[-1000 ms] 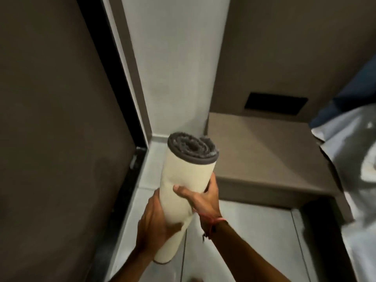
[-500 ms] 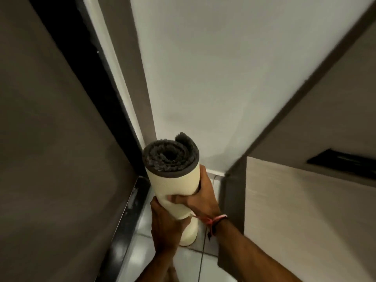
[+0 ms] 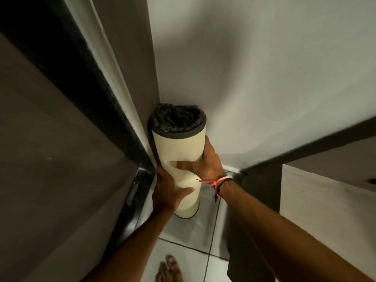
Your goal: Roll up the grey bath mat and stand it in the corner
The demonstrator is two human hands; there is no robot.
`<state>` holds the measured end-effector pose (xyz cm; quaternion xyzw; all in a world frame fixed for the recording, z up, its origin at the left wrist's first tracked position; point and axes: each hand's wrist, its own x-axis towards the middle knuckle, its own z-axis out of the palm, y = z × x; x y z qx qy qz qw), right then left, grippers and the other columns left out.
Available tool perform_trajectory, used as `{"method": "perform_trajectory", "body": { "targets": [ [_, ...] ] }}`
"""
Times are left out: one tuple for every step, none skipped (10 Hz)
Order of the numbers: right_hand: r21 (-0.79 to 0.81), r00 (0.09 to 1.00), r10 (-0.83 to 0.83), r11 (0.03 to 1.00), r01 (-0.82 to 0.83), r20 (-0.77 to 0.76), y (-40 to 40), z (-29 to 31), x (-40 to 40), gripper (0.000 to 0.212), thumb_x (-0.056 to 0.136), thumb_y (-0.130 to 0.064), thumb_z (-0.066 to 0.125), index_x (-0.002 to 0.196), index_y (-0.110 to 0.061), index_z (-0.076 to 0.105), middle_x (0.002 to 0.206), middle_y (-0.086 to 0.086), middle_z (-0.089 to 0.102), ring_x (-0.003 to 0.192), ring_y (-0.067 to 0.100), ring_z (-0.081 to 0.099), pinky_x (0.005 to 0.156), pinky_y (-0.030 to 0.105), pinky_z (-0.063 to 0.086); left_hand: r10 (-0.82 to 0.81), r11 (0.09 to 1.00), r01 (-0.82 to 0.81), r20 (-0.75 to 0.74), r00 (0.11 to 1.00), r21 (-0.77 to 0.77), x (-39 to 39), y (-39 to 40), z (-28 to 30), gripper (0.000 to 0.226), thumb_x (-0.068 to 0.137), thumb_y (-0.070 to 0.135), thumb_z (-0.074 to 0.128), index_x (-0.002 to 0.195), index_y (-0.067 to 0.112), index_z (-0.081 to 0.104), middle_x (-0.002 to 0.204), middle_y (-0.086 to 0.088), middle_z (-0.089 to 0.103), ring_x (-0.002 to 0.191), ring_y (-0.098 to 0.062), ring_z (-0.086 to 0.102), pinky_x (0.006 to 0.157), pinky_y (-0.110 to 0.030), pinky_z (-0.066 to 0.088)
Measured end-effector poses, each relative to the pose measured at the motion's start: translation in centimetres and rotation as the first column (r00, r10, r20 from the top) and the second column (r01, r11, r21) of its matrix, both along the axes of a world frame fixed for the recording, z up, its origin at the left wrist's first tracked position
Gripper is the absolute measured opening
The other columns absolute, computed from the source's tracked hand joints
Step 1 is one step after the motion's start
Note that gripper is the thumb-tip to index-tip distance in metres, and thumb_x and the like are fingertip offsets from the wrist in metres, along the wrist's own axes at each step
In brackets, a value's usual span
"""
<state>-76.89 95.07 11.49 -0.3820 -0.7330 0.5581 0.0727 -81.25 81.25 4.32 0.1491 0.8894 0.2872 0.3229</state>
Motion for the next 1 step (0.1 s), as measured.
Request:
{"method": "perform_trajectory", "body": {
  "targets": [
    [-0.024,0.996,0.011,1.000,-0.009,0.084,-0.33,2.42,0.99,0.127,0.053,-0.036,0.101,0.154,-0.024,0.025,0.146,-0.001,0.053,0.130,0.022,0.052,0.102,0.037,0.052,-0.135,0.991,0.134,0.043,0.990,0.013,-0.07,-1.64,2.62,0.124,0.064,0.052,0.086,0.157,0.013,0.016,0.163,-0.010,0.025,0.149,-0.027,0.027,0.122,-0.040,0.027]
  ]
}}
